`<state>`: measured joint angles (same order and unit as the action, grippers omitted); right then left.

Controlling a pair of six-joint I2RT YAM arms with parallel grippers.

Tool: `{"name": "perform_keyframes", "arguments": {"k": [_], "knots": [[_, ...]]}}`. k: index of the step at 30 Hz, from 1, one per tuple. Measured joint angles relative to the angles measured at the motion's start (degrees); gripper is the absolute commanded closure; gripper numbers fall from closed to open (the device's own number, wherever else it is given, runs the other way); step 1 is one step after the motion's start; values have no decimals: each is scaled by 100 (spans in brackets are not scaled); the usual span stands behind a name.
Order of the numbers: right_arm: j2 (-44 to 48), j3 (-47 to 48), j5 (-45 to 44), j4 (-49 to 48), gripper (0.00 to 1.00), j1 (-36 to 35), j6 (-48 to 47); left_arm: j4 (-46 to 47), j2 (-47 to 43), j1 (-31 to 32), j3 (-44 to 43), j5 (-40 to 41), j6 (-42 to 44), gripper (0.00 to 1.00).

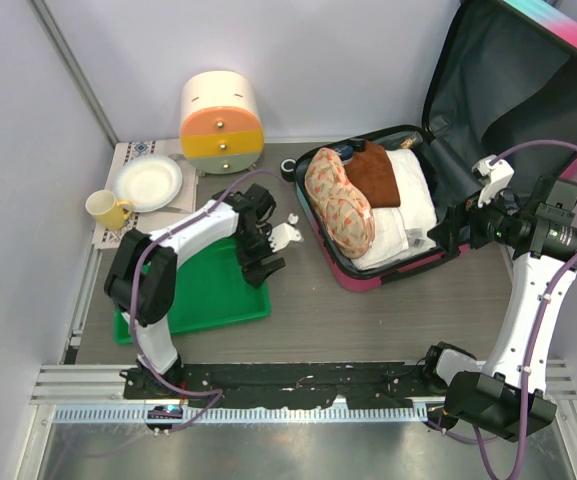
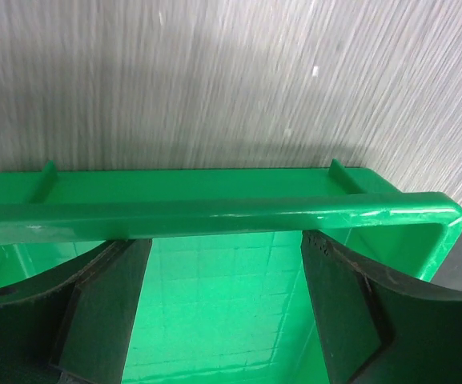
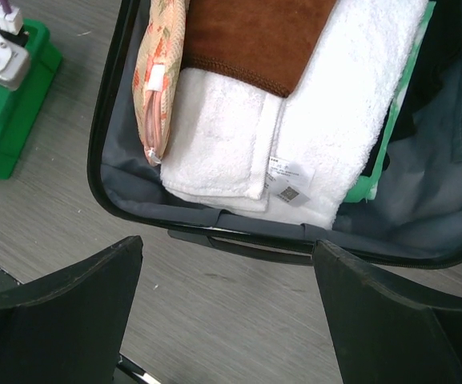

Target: Open, take out, and arrange the luggage

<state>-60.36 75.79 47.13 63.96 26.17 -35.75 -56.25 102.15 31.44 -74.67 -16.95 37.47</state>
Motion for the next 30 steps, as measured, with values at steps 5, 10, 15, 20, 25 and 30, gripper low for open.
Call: {"name": "perform_keyframes", "arguments": {"k": [5,10,15,20,25,30], "knots": [[0,-162,-22,7,7,-20,-2,157,540,411,-743,-199,-365,19],[0,-179,-55,22,7,-26,-2,280,1027,896,-1272,-313,-433,18],[0,-179,-59,37,8,-57,2,247,1399,1292,-1611,-350,-435,14],[0,-179,-105,13,11,-249,120,-96,1311,1281,-2026,-433,-407,10],[0,-234,-466,-437,11,-1130,710,-557,177,721,-2033,-734,-522,7],[-299,-280,-1239,-1209,13,-2522,1515,-562,-1419,-345,-1937,-1043,-1080,4]]}}
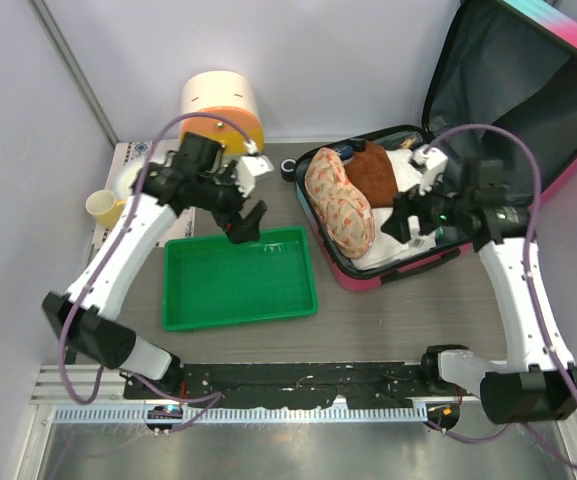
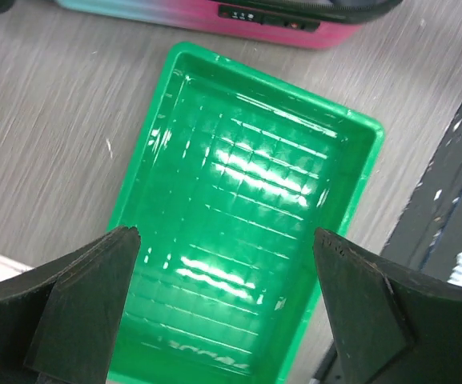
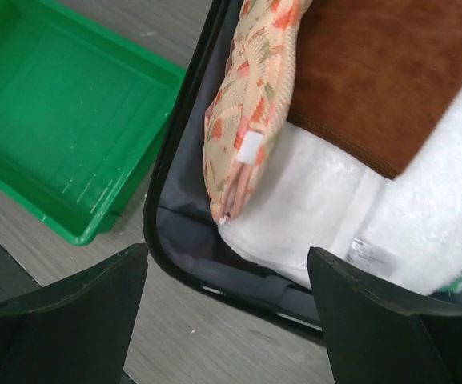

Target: Open, take out, and arrange the luggage

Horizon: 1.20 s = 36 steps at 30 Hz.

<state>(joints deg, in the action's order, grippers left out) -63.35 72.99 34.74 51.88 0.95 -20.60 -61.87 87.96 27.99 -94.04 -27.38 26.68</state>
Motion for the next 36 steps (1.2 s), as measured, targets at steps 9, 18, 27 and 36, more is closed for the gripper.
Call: {"name": "perform_keyframes", "arguments": {"k": [9,18,27,36], "knots": [[-1626,448,-1054,-804,13,-1064,588,35,-1132,-870,859,-763,-977,5],[-2573,1054,-1283,-1051,22,-1596,623,313,-1257,-1464,1425,-841,-1473,6],[-2896,1086,-1416,-1086,65,-1731,623,586,-1620,-1777,1591,-914,-1871,6],[-2879,1427,-1499,-769,99,-1856,404,905,-1690,-2369,1711,-1294,-2509,5]]}}
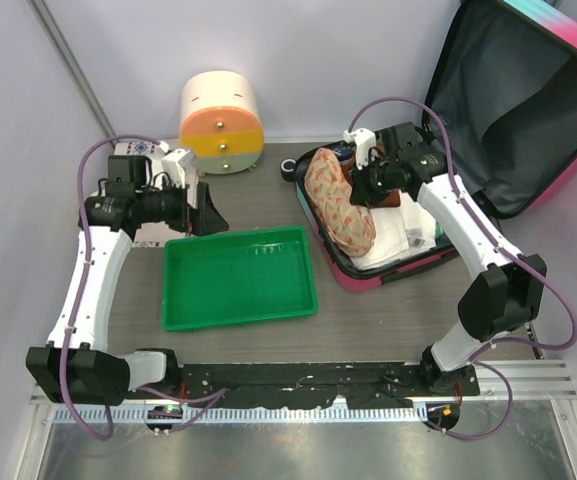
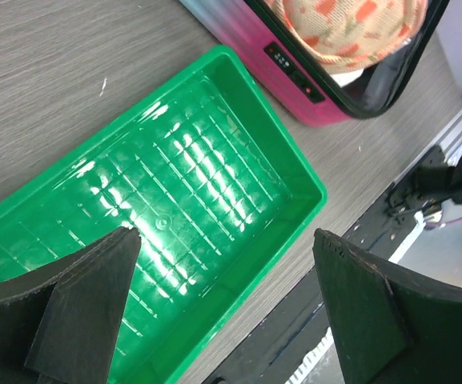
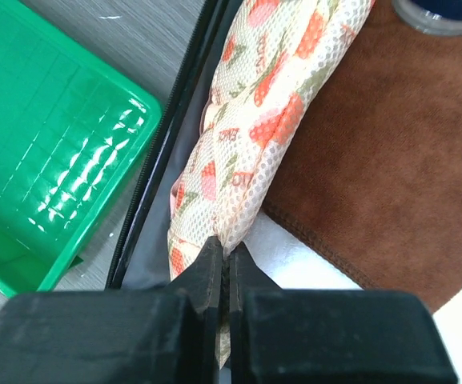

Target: Open, take out, and arrange the luggage

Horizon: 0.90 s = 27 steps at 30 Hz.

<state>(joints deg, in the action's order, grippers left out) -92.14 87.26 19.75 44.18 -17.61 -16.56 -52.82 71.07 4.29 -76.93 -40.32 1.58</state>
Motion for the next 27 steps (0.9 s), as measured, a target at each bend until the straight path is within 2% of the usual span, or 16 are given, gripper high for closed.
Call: {"name": "perform_keyframes", "arguments": {"k": [5,8,13,17,27], "knots": [[186,669,-74,452,99,-173,-271,278,0,-516,44,-378,-632,5],[490,962,-181,570,99,-505,-518,426,28,-866,44,-686,-1040,6],[1088,1058,-555,603,99,-1637,-1123,479,326,-1414,-66,-1093,-1478,8],[1342,752,-1069,444,99,-2592,-1646,352,579,-1764,-280,-1209,-1491,9],[470,846,-1602,251,99,-3582,-2100,63,625,-2271,-424,-1287,-1366,10]]}}
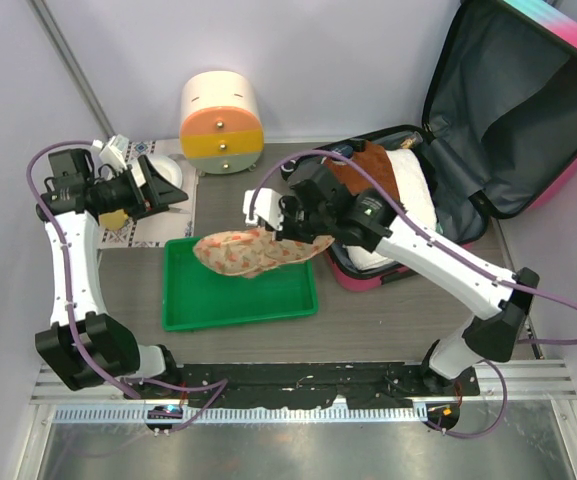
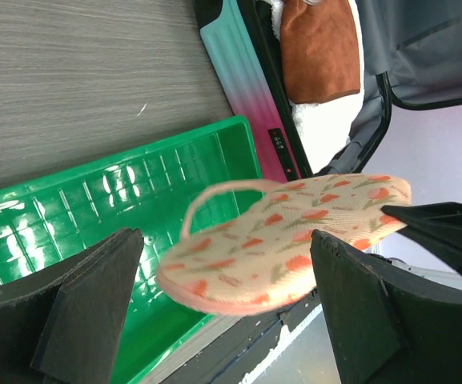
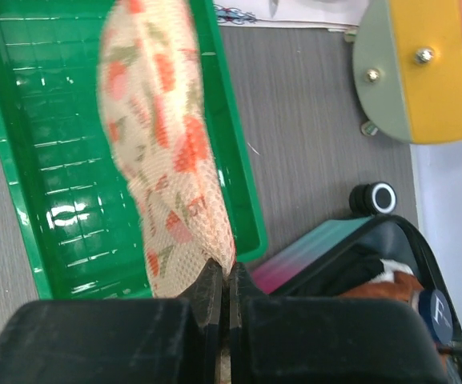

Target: Open, take out, and arrange the luggage

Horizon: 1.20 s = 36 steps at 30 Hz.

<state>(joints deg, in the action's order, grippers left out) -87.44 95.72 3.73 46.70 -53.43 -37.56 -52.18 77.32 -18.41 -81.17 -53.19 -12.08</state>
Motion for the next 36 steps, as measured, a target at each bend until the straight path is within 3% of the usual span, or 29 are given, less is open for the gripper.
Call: {"name": "perform_keyframes", "arguments": {"k": [9,14,19,23,24,25,28,30,36], "knots": [[-625,-44,-269,-776,99,-269,-127,87,122,-39,4,-96,11,10],[-498,-1338,-522,-2302,99,-417,-656,402,170,-46,162,-221,-160,10],[-573,-2806,-940,-3314,99,-1005,-1392,527,168,-46,433,-393,-197,9],[-577,-3615,-1080,-3731,89,-1429,-1700,457,168,-46,509,-444,2,10],[-577,-3724,-1095,-3783,82,-1491,-1746,424,162,-46,509,-448,103,10],[-577,-3783,-1106,-3853,52,-1510,-1777,393,157,-46,511,-446,177,10],[-599,-3864,-1200,-4153,14,-1506,-1878,326,133,-46,525,-448,348,9],[-625,-3814,-1220,-4172,14,-1495,-1860,262,116,-46,540,-448,439,0],[-627,-2765,-1036,-3283,13,-1458,-1073,120,57,-17,540,-334,682,0]]}}
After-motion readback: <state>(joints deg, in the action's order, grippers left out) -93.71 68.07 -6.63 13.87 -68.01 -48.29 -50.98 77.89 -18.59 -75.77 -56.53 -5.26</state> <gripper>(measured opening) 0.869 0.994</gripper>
